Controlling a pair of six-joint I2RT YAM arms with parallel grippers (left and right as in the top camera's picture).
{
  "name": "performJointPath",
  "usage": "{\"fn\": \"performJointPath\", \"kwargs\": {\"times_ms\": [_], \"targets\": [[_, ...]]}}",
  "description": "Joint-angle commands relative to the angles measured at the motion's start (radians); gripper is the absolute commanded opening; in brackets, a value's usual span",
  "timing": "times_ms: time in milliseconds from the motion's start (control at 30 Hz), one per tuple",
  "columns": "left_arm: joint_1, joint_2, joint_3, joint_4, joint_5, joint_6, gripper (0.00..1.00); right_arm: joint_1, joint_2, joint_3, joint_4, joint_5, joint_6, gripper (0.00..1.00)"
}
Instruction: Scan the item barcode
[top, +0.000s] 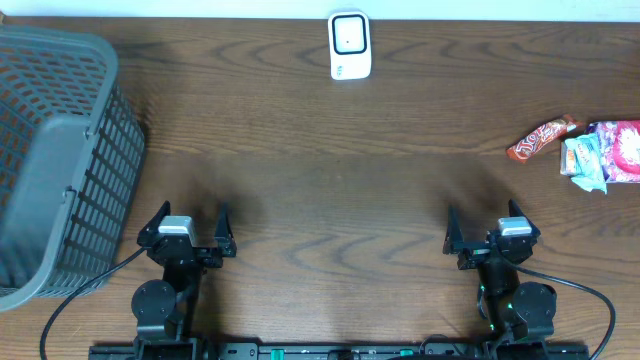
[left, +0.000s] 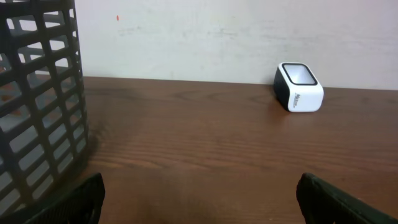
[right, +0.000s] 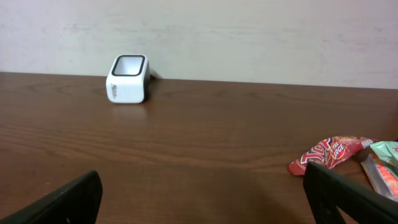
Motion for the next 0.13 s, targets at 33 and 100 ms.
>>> {"fn": "performJointPath", "kwargs": {"times_ms": [33, 100], "targets": [[0.004, -0.006, -0.017, -0.035, -0.005, 0.006, 0.98, -0.002, -0.005, -0.002, -0.003, -0.006, 0.007, 0.99], [0.004, -0.006, -0.017, -0.035, -0.005, 0.006, 0.98, -0.002, -0.005, -0.002, -0.004, -0.006, 0.007, 0.99]]}}
